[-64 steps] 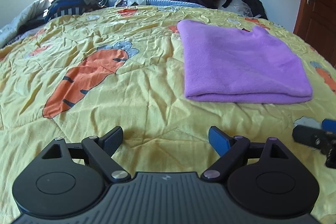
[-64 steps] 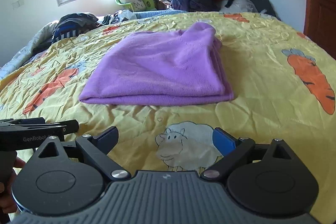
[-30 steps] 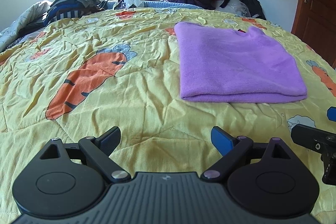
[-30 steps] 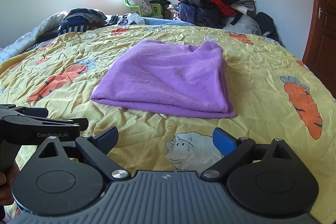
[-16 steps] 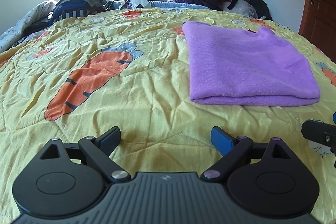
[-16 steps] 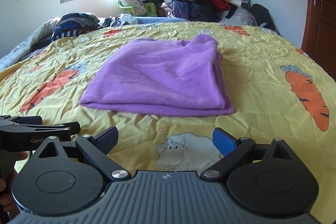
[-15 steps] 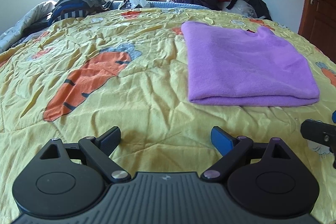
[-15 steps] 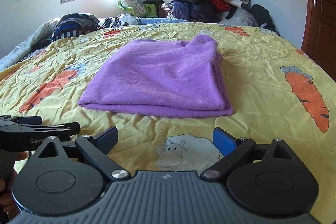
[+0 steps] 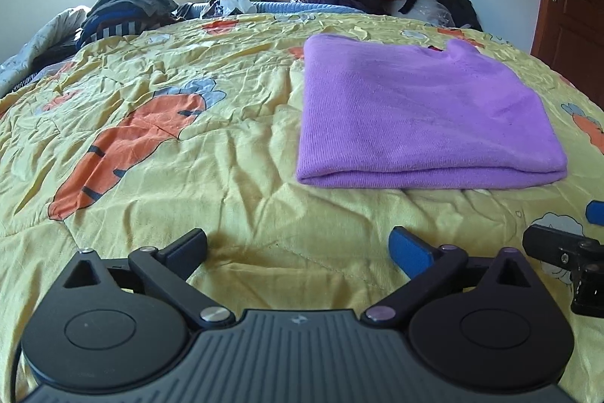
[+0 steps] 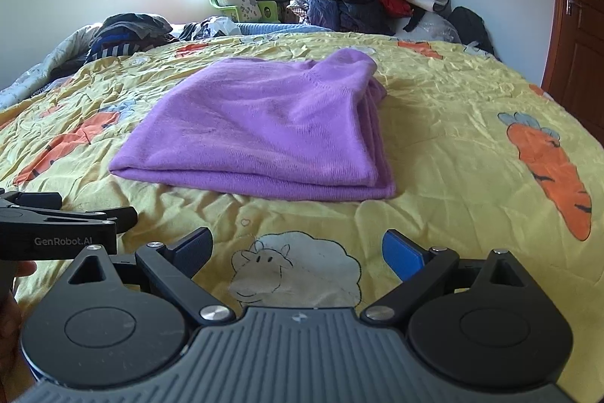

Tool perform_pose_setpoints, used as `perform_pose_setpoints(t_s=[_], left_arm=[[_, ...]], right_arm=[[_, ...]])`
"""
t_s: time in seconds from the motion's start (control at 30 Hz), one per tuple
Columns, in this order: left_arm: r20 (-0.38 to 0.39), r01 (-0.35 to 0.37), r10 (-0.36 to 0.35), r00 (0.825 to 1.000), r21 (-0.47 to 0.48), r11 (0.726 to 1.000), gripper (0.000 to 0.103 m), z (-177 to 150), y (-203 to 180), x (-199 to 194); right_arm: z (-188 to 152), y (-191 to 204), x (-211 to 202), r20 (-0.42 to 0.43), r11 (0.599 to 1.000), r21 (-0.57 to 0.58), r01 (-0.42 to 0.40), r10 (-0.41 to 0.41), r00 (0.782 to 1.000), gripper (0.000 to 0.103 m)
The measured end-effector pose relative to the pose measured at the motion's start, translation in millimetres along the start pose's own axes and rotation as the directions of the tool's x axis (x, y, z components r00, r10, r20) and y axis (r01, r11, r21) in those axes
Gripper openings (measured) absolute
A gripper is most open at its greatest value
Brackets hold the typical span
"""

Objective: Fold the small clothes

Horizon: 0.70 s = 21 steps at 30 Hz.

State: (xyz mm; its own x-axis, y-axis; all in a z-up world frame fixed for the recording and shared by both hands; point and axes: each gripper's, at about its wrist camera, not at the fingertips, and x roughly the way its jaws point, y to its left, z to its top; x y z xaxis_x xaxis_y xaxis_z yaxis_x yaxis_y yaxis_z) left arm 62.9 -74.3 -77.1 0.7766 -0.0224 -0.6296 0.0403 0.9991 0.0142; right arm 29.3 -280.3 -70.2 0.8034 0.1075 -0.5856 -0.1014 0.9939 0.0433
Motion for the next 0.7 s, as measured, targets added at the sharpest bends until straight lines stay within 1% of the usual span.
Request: perform_pose_setpoints(t_s=[0.13, 0.37, 0.5, 0.7], left_arm=[[0.005, 0.002, -0.002, 1.0, -0.001, 1.0, 0.103, -0.7, -0.4, 0.6], [0.009, -0.004, 0.004, 1.0, -0.003, 1.0, 0.103, -1.7, -1.4, 0.6], [0.01, -0.003, 0.003, 1.0, -0.004, 1.0, 0.103, -1.7, -1.0, 0.5], [0.01, -0.003, 0.003, 1.0, -0.004, 1.0, 0.103, -1.9, -0.9, 0.5]], right_arm=[[-2.2, 1.2, 3.7, -0.015, 1.0, -0.003, -0.014, 0.014, 1.0, 0.095], [-3.2, 1.7, 5.7, -0.022, 1.0, 0.0, -0.01, 0.01, 1.0, 0.096], [-2.2, 0.8, 9.1, -0.032, 1.0, 0.006, -0.015, 0.015, 0.999, 0.099], [-1.9, 5.7, 11.2, -0.043, 1.0, -0.019, 0.0, -0.001, 0.999, 0.1]])
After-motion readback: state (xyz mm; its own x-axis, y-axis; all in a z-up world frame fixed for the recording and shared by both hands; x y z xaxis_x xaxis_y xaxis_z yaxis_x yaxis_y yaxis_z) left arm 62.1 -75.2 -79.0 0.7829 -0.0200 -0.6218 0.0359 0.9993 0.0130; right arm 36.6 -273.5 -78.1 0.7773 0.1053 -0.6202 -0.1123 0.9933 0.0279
